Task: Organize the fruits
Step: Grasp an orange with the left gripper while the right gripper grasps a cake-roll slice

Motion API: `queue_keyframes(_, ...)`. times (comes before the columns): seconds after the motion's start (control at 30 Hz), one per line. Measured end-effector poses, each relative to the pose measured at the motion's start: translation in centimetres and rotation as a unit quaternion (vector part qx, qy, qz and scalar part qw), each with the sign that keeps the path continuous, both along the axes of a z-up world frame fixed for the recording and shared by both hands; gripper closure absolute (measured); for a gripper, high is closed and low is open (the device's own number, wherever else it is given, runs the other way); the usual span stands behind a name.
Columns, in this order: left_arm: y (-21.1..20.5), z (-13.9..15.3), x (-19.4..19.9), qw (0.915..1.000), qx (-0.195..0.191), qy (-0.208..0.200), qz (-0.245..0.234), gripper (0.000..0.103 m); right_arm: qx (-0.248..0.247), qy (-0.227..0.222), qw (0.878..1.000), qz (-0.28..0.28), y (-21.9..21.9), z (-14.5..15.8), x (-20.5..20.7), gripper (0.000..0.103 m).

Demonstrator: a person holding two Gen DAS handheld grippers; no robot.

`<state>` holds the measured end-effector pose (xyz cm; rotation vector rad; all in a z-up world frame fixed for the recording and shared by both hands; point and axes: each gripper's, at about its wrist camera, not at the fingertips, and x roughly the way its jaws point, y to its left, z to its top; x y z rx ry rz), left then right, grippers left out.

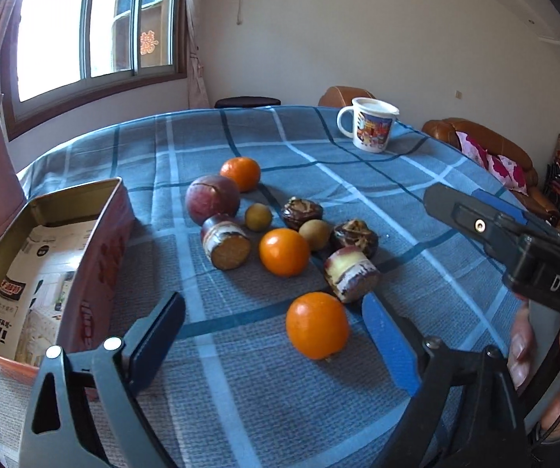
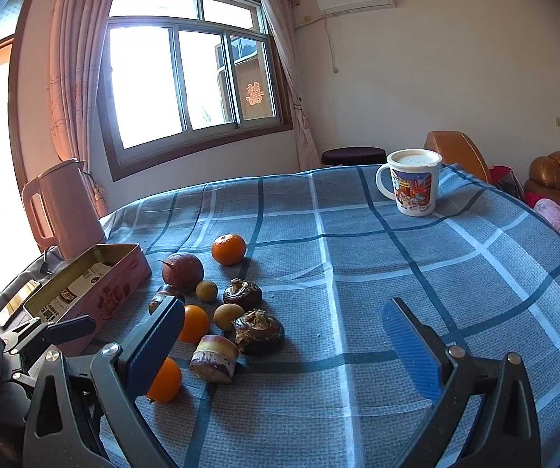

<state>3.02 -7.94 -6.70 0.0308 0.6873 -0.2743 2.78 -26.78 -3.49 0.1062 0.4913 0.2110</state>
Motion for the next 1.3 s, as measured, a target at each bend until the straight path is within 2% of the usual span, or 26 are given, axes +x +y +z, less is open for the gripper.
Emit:
queue_keyframes(0.17,-1.8,-1.2,0.7,0.9981,0.008,0.046,-0.042,0.032,0.006,0.012,1.0,0.002,-0.4,-0.7,0.3,0.001)
queue_keyframes(0.23,-2.3,-1.5,0.7,0.9971,0.017,0.053,-0.052,0.05,0.008,0.016,1.0,0.006,-0.3,-0.9,0.5,0.001)
queue_keyframes(0.3,-2.3,-1.7,0.9,0.9962,0.009,0.061,-0.062,0.065,0.007,0.021,1.0,0.009,-0.1,-1.1,0.7,0.001)
queue_keyframes(0.5,-0.6,-1.3,0.6,0.9976,-0.002,0.043,-0.054,0.066,0.0,0.053,0.998,0.037,1.5,-1.9,1.8,0.005)
queue_keyframes(0.57,0.6,-0.8,0.6,0.9986,-0.01,0.034,-0.04,0.066,0.001,0.063,0.997,0.045,2.0,-2.1,2.2,0.017)
queue_keyframes(0.63,1.7,-0.2,0.5,0.9997,-0.004,0.014,-0.019,0.066,-0.007,0.075,0.996,0.054,2.6,-2.4,2.6,0.026)
queue_keyframes(0.73,3.2,0.4,0.9,1.0,-0.003,-0.003,0.006,0.066,-0.018,0.087,0.994,0.068,3.9,-2.7,2.9,0.028)
queue_keyframes(0.8,4.1,0.2,1.4,0.9998,-0.015,0.001,0.013,0.066,-0.025,0.098,0.992,0.08,4.7,-2.9,3.1,0.033)
queue_keyframes(0.87,4.5,0.0,1.7,0.9995,-0.027,0.005,0.014,0.066,-0.035,0.114,0.989,0.091,5.4,-3.4,3.5,0.043)
queue_keyframes(1.03,4.6,0.0,1.6,0.9994,-0.029,-0.004,0.016,0.066,-0.045,0.14,0.984,0.1,5.9,-4.0,3.9,0.044)
queue_keyframes(1.13,4.8,0.0,1.4,0.9992,-0.037,-0.004,0.015,0.066,-0.058,0.14,0.983,0.107,6.4,-4.2,3.7,0.045)
queue_keyframes(1.2,4.9,0.0,1.4,0.999,-0.042,-0.003,0.016,0.066,-0.064,0.144,0.98,0.122,7.0,-4.5,3.5,0.051)
queue_keyframes(1.27,5.1,0.0,1.2,0.9989,-0.044,-0.006,0.017,0.066,-0.065,0.148,0.977,0.138,7.4,-4.7,3.4,0.067)
queue_keyframes(1.3,5.1,0.1,1.1,0.9988,-0.045,-0.009,0.018,0.066,-0.068,0.146,0.977,0.139,7.5,-4.7,3.3,0.067)
